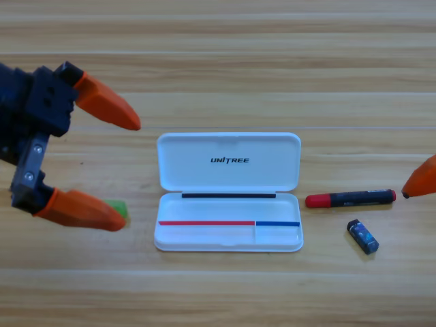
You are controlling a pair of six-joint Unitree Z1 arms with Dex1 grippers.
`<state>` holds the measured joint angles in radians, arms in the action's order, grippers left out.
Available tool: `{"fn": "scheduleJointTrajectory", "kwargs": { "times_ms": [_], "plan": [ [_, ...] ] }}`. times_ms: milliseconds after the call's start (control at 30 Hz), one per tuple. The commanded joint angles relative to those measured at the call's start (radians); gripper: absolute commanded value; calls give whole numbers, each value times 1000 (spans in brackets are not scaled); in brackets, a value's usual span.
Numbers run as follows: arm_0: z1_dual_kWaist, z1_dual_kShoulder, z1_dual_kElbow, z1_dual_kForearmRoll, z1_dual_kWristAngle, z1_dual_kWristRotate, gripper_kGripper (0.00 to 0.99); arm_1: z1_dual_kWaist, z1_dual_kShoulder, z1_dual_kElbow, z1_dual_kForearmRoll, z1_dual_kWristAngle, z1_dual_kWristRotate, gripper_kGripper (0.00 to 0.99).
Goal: Clean up eraser and pencils
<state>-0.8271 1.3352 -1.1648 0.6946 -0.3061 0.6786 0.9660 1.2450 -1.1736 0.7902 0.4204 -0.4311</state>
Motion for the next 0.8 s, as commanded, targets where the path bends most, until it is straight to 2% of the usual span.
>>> {"fn": "scheduleJointTrajectory", "kwargs": {
  "times_ms": [33,300,400,467,600,700,800],
  "plan": [
    [-18,35,11,11,21,-10,988,22,53,32,-5,5,6,986],
    [-18,42,14,11,27,-2,988,22,31,31,-12,-12,52,986],
    [-20,38,14,13,25,-4,988,10,11,32,-20,-86,117,986],
    [-20,39,13,14,27,-4,988,-23,7,31,-20,-124,161,986],
    [-18,42,8,16,53,-7,985,-64,68,26,-16,-308,253,985],
    [-18,53,-24,39,110,-2,985,-96,134,11,-3,-371,310,979],
    [-15,87,-82,92,176,22,985,-96,203,6,-5,-460,380,979]
  ]
}}
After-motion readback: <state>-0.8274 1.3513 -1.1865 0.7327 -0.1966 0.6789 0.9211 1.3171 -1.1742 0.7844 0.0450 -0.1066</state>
